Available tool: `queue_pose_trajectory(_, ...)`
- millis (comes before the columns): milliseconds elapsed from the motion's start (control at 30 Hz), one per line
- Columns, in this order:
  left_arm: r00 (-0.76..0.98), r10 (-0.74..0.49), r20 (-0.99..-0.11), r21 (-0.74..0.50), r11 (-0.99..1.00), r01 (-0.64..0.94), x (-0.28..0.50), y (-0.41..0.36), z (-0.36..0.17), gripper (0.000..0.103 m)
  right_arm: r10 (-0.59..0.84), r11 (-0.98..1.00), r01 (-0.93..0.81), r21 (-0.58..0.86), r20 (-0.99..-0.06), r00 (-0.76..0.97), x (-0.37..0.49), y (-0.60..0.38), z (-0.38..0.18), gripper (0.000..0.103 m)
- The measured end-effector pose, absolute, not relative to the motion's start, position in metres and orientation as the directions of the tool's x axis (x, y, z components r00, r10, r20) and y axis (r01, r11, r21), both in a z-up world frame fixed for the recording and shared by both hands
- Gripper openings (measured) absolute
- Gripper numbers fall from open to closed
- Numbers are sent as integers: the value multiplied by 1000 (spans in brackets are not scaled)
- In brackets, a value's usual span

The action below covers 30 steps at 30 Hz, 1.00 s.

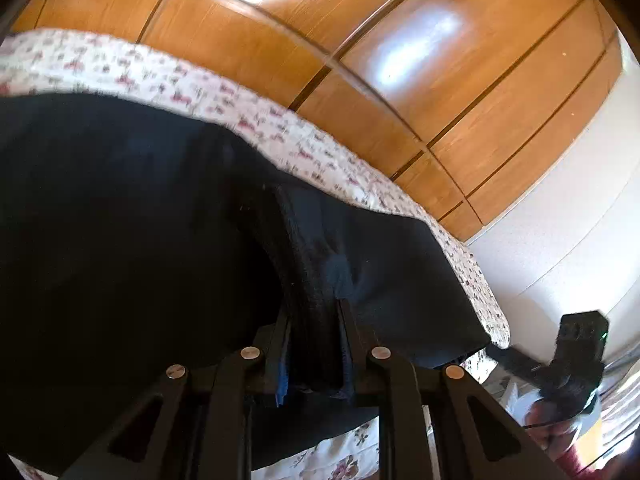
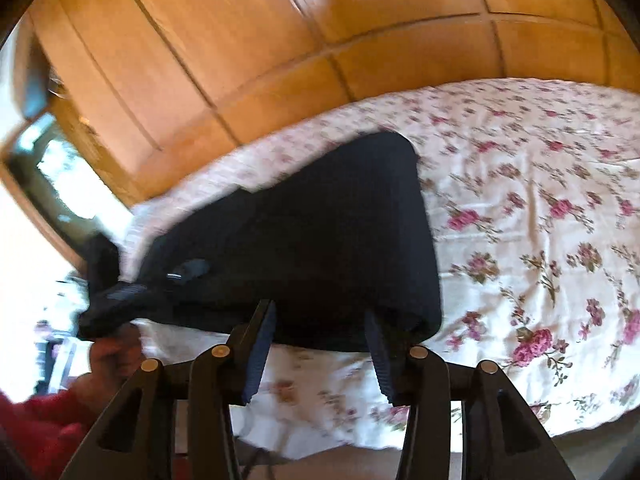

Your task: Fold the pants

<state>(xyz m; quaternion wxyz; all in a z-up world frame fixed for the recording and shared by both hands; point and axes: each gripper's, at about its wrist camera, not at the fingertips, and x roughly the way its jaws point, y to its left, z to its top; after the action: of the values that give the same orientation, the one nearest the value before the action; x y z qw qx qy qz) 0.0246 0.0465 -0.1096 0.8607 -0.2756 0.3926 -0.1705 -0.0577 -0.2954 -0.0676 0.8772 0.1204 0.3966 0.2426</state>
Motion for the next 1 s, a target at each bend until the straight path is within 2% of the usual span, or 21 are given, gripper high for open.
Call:
queue_pose_trajectory(100, 659, -481, -578, -578, 812, 86, 20, 47, -102, 20, 583, 805, -346, 482, -534, 613, -59, -309, -47, 46)
queue_pose_trajectory(167, 669, -460, -583, -553, 828, 88, 20, 47, -100, 20, 537, 830, -309, 464, -516, 667, -47, -314, -35, 46)
queue_pose_trajectory(267, 667, -440, -601, -526, 846, 84, 22, 47, -101, 20, 396, 916, -247, 318, -606, 690, -10, -296, -32, 44)
queue_pose_trajectory(467, 659, -390, -643, -462, 884, 73, 26, 40, -111, 20, 240, 959, -276, 55, -674, 699, 40, -248, -54, 35)
queue_pose_trajectory(600, 662, -395, -637, -466, 881, 77, 27, 42, -116, 21, 121, 957, -274, -98, -722, 681, 67, -235, -84, 34)
queue_pose_trajectory(700, 667, -395, -632, -473, 878, 73, 27, 42, -121, 22, 91, 953, -272, -131, -734, 673, 78, -235, -101, 34)
queue_pose_trajectory(867, 668, -405, -624, -494, 867, 65, 27, 44, -122, 27, 85, 957, -255, -141, -704, 705, 79, -236, -107, 34)
queue_pose_trajectory(1000, 662, -409, -628, -536, 844, 14, 23, 54, -114, 33, 102, 962, -244, -122, -669, 736, 62, -236, -99, 39)
